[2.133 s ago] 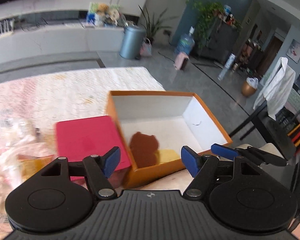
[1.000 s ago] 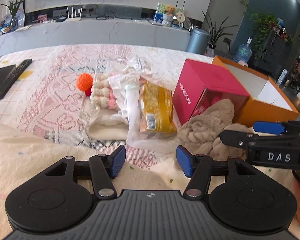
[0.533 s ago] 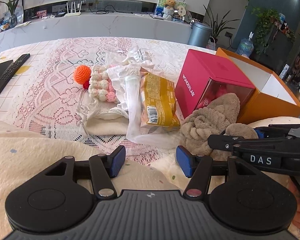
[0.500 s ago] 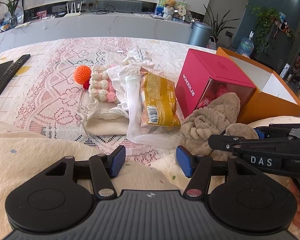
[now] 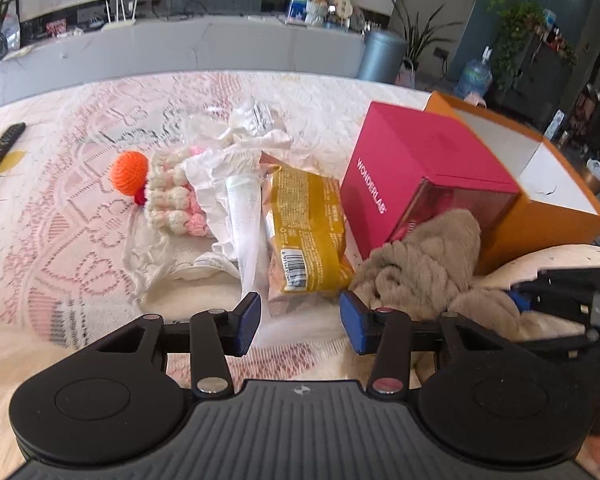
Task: Organize soft objects
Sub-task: 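Grasp the brown fluffy towel with the right tool, then grasp the yellow snack bag with the left tool and lift it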
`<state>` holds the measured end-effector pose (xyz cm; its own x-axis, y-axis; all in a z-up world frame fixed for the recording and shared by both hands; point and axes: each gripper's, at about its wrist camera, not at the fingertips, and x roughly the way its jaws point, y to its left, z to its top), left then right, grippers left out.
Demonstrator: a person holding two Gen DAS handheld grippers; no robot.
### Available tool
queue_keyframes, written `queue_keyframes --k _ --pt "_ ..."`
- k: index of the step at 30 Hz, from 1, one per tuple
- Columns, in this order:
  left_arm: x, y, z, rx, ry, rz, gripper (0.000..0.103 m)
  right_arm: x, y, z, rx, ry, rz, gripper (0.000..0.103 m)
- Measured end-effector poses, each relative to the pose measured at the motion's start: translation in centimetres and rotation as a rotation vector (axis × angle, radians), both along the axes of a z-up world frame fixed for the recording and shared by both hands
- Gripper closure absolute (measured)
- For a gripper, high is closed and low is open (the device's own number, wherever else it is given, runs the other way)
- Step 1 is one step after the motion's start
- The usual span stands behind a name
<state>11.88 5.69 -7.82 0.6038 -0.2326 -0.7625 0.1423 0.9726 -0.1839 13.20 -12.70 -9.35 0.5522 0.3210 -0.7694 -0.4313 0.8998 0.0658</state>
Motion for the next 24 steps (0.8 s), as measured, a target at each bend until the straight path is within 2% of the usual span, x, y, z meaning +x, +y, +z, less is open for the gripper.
queue_keyframes --k 4,14,20,21,24 --pt "1.7 -0.4 -1.4 0.007 0.033 0.019 0.05 0.8 -0.5 -0.7 0.03 0.052 -0.015 0.061" --pt "3.7 -1.7 -3.7 -0.002 0.095 0.034 0.046 1.4 -0.5 -1.6 0.033 0.098 -0.019 0.057" --pt "3.4 -2.3 -3.7 0.025 0.076 0.04 0.052 1.5 -0.9 -1.6 0.052 0.106 -0.027 0.056" --pt "3.2 -2.4 -3.5 0.026 0.069 0.037 0.059 1.5 -0.9 -1.6 0.053 0.105 -0.028 0.056" --pt "2.6 -2.5 -2.8 0.024 0.032 0.035 0.063 1.3 -1.0 -1.4 0.057 0.1 -0.032 0.056"
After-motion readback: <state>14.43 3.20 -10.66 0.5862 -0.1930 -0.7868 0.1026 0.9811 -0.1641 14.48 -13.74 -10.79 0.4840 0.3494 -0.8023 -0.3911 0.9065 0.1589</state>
